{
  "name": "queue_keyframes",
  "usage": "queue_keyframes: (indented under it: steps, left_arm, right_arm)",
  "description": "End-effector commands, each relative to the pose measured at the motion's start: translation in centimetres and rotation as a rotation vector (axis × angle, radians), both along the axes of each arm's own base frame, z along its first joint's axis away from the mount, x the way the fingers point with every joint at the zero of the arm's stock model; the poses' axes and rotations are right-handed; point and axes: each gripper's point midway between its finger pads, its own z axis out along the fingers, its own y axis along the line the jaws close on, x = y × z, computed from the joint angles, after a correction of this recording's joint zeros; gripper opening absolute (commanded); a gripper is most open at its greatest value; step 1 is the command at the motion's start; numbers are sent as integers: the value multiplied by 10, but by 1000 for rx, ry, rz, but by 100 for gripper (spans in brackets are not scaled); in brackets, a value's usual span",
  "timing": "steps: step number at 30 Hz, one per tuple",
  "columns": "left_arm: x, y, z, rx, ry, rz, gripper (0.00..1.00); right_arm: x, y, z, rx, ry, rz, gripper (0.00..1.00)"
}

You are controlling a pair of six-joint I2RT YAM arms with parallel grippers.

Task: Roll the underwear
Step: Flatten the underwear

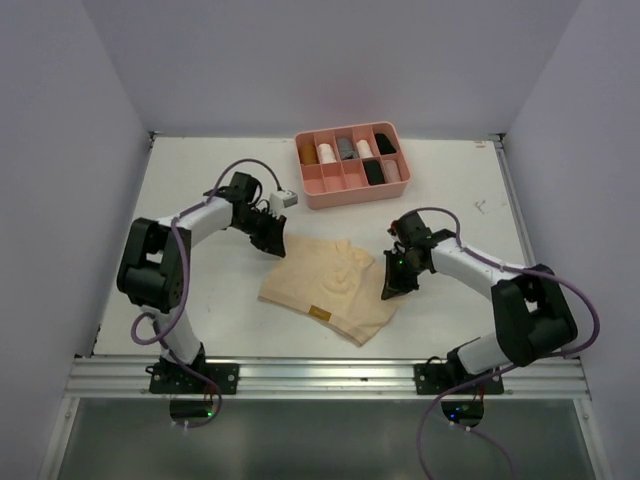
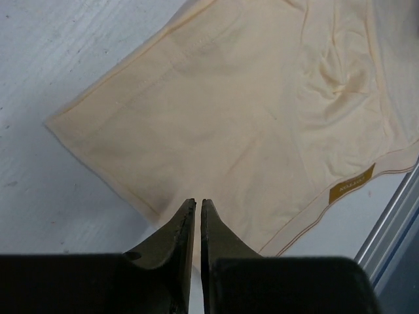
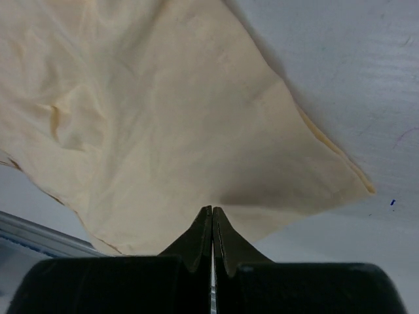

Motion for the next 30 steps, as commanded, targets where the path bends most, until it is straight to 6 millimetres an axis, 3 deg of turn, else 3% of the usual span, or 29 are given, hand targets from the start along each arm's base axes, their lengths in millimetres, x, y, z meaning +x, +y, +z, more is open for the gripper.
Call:
queue_keyframes:
  steps: [1, 5, 8, 9, 10, 11, 12, 14, 15, 18, 19, 20, 23, 25, 30]
  left_arm:
    - [25, -13, -14, 41, -37, 34, 10]
    - [36, -28, -33, 75, -39, 9, 8]
    - [46, -48, -42, 86, -50, -35, 6]
    - [56, -57, -37, 72, -82, -49, 6]
    - [60, -63, -44, 74, -87, -59, 6]
    - [60, -75, -45, 74, -99, -84, 7]
    - [70, -87, -36, 56, -138, -104, 12]
    - [79, -101, -32, 38, -175, -116, 20]
    - [87, -109, -19, 9, -208, -121, 31]
    - [98, -106, 13, -20, -284, -118, 44]
    - [104, -99, 38, -41, -340, -99, 46]
    - [106, -93, 49, -50, -361, -86, 47]
    - [90, -66, 72, -74, -348, -90, 47]
    - [57, -55, 76, -91, -310, -176, 45]
    - [-28, -43, 50, -106, -154, -322, 39]
  right_arm:
    - [-9, 2, -21, -50, -11, 0, 0]
    - [-29, 12, -40, -68, 26, -4, 0]
    - [-37, 35, -41, -41, 31, 6, 0]
    - [-41, 51, -36, -17, 16, 38, 0]
    - [-40, 66, -30, 16, 11, 26, 0]
    - [-41, 78, -23, 43, -1, 40, 0]
    - [-43, 104, -5, 97, -33, 76, 0]
    - [-39, 125, 20, 142, -107, 98, 0]
    - [-35, 139, 48, 200, -171, 111, 0]
    - [-20, 131, 85, 205, -293, 62, 3]
    - [-17, 121, 100, 205, -343, 45, 5]
    - [-12, 114, 106, 199, -378, 29, 8]
    - [0, 88, 95, 129, -392, -1, 6]
    - [5, 74, 75, 60, -355, -3, 3]
    - [18, 80, 47, 19, -356, 47, 0]
